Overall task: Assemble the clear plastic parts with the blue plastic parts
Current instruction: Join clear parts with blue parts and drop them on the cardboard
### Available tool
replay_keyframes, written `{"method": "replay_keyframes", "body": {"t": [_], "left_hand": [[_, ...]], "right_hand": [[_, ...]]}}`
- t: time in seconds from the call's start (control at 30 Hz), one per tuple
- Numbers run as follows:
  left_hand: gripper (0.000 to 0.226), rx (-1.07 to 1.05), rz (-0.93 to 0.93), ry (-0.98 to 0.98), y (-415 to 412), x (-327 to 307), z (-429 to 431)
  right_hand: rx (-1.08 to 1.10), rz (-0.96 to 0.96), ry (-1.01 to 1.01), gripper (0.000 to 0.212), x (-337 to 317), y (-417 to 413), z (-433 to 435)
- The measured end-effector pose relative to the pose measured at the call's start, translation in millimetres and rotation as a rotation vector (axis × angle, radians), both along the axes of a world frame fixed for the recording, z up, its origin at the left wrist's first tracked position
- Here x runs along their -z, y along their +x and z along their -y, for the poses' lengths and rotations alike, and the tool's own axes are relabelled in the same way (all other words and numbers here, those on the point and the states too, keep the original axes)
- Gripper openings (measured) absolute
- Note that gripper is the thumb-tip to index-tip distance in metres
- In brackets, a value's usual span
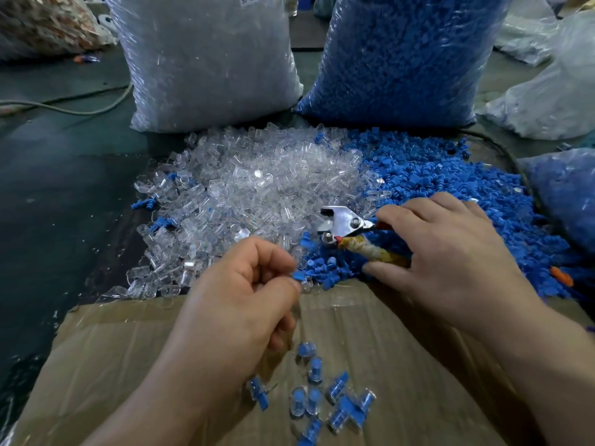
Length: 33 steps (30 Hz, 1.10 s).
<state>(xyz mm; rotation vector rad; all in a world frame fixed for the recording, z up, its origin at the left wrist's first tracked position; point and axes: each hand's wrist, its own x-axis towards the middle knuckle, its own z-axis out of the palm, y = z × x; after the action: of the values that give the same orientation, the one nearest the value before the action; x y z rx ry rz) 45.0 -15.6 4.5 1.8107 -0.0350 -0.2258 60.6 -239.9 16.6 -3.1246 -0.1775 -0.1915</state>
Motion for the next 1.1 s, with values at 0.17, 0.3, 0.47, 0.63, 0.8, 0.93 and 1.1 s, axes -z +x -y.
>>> {"method": "replay_keyframes", "body": {"t": [0.17, 0.3, 0.47, 0.63, 0.8, 0.93, 1.1], "left_hand": [[0.031, -0.028, 0.018, 0.024, 1, 4, 1], [0.024, -0.033, 0.046, 0.015, -2, 10, 4], [0.019, -0.008, 0.231, 0.080, -9, 6, 6], [0.026, 0.036, 0.103, -0.191, -9, 0, 4], [0.042, 0.122, 0.004, -0.071, -3, -2, -5], [0.045, 0.182, 0.025, -0.075, -1, 0, -8], [0.016, 0.379, 0.499, 0.201, -2, -5, -11]], "right_hand": [[-0.011, 0.050, 0.082, 0.062, -3, -2, -3], [-0.228, 0.187, 0.202, 0.032, -7, -21, -35], [-0.374, 0.179, 0.192, 0.014, 1, -28, -47], [-0.364, 0.212, 0.253, 0.029, 2, -29, -47], [-0.422, 0.262, 0.301, 0.030, 0, -30, -48], [-0.392, 0.150, 0.376, 0.029, -5, -34, -54], [-0.021, -0.553, 1.180, 0.023, -18, -41, -52]]}}
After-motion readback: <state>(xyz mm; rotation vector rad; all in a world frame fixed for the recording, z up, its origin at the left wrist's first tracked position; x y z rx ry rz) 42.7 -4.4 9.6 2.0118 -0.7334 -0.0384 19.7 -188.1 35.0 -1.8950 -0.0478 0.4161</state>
